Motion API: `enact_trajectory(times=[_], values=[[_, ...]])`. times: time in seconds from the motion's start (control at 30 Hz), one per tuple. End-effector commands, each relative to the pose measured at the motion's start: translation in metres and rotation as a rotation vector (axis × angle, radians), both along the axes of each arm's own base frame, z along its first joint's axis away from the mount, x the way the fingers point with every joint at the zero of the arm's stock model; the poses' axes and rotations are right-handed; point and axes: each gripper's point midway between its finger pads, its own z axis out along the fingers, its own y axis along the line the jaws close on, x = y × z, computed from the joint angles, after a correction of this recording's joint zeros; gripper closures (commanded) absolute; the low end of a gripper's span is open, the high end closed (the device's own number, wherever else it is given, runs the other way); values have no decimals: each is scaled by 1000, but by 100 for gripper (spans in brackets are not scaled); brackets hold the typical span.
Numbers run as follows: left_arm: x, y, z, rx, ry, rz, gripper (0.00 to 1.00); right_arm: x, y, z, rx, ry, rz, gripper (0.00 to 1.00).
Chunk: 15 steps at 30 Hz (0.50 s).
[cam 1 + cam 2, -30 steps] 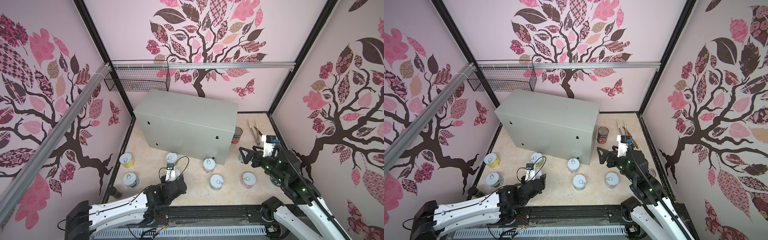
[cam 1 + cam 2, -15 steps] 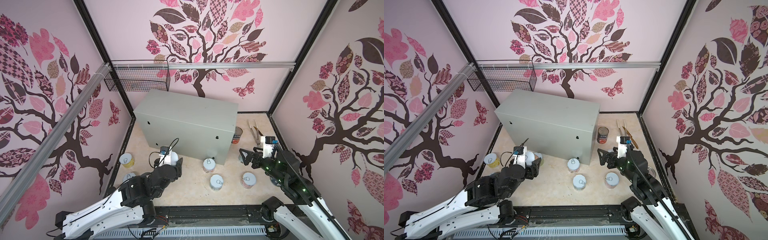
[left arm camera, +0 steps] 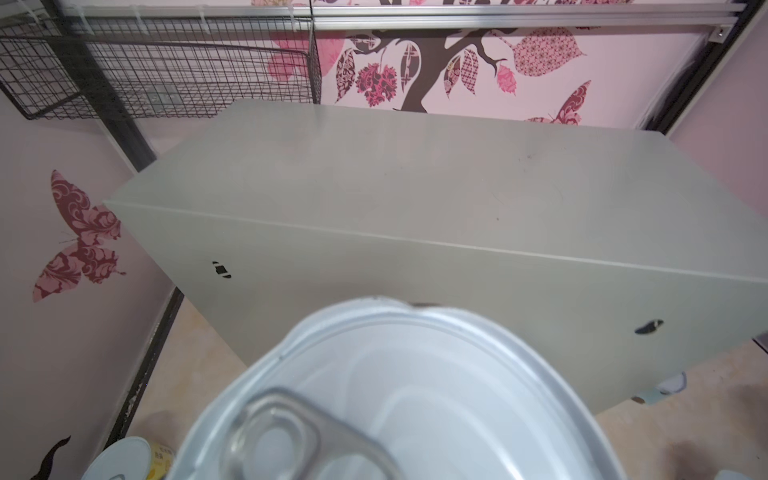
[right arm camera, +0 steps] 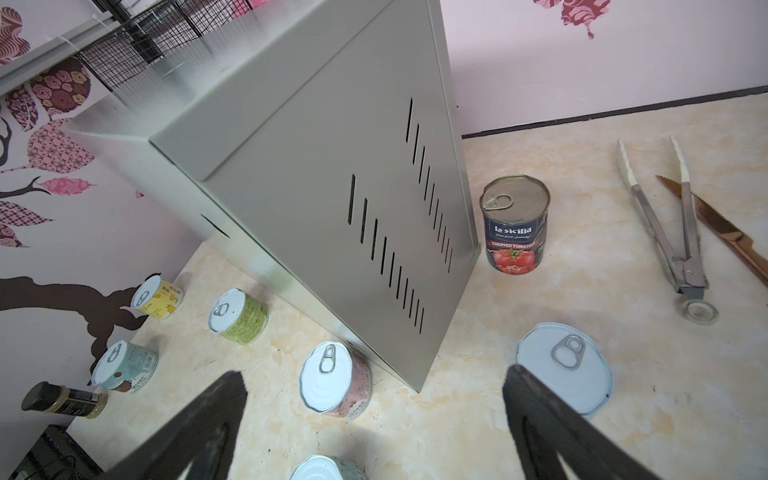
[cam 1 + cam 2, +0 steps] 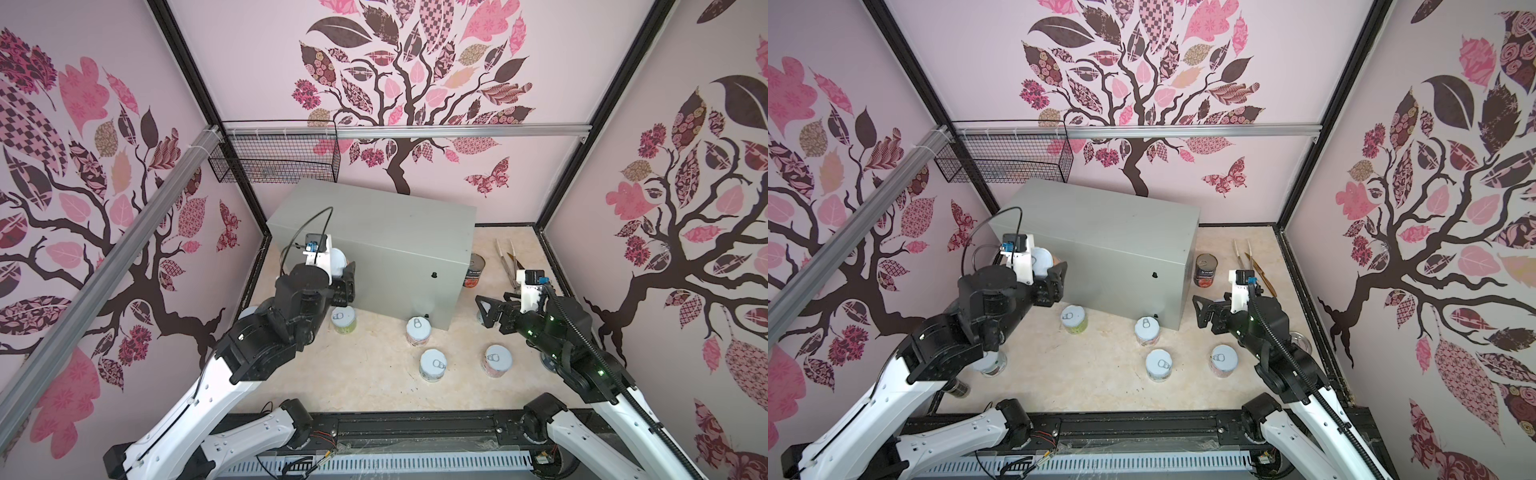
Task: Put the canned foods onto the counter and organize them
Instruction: 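Carry the can with the left gripper onto the cabinet top and release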
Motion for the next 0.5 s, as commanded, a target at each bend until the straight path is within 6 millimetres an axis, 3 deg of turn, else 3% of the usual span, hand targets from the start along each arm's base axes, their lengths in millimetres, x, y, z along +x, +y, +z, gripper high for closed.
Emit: enact_trajectory(times=[0.0,0.47], values=[[22,-8,43,-68,-81,-48,45,2,2,7,30,-24,0,0],[131,10,83,-34,-108,65,46,-5,17,1,65,10,83,0]])
